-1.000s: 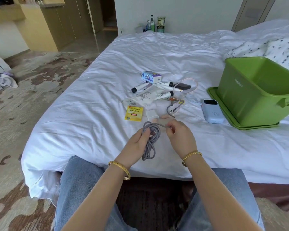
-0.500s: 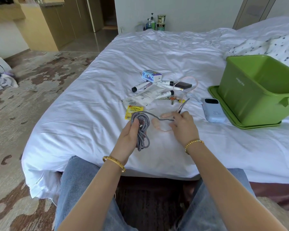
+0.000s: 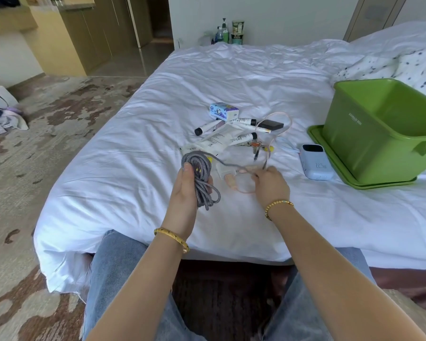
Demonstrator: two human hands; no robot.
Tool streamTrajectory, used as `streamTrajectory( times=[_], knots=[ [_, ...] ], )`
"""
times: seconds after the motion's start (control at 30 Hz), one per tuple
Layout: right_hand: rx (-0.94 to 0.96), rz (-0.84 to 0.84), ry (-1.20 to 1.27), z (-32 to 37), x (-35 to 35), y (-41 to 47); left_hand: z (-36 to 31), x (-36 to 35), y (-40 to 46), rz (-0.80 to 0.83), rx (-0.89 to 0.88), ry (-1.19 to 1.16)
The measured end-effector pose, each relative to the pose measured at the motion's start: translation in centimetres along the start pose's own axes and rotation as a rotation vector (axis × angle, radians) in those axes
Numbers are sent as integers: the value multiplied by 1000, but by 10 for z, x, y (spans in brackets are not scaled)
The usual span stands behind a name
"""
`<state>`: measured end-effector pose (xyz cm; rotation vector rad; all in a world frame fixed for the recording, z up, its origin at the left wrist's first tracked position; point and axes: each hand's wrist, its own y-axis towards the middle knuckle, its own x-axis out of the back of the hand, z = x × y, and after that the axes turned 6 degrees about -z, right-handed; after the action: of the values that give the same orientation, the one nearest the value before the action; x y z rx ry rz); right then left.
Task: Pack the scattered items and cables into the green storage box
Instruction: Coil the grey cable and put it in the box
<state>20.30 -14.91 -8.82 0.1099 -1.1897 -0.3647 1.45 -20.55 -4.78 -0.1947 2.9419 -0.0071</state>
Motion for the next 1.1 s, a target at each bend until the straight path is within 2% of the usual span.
streamTrajectory(
  times=[0.1,0.17,0.2,0.3,0.37,0.47,0.57,0.67,0.73,0.87,0.97,1.1],
  knots=[
    [-21,-154,403,2,4,1,-1,2,5,-40,23,-19],
    [-56,-102,688,7,10,2,0,2,8,-50,74,-104],
    [-37,-63,720,9,13,2,0,1,9,-40,104,-168],
    [193,17,415,11,15,1,-7,-8,11,28,169,-398],
    [371,99,172,13,13,-1,-13,-16,13,91,170,-460],
    [531,234,-55,18,14,-5,-18,-29,15,159,168,-404],
    [591,309,-136,19,15,-8,-14,-37,18,152,155,-269],
    [528,314,5,15,15,-11,-12,-36,22,115,159,-279],
    [436,203,104,9,14,-11,-9,-33,25,67,165,-309],
    [269,-25,148,0,12,-8,-1,-28,27,-58,142,-293],
    [195,-26,186,-3,11,-5,2,-19,32,-110,103,-301],
    [169,60,399,-9,11,-3,-1,-11,39,-221,72,-320]
  ],
)
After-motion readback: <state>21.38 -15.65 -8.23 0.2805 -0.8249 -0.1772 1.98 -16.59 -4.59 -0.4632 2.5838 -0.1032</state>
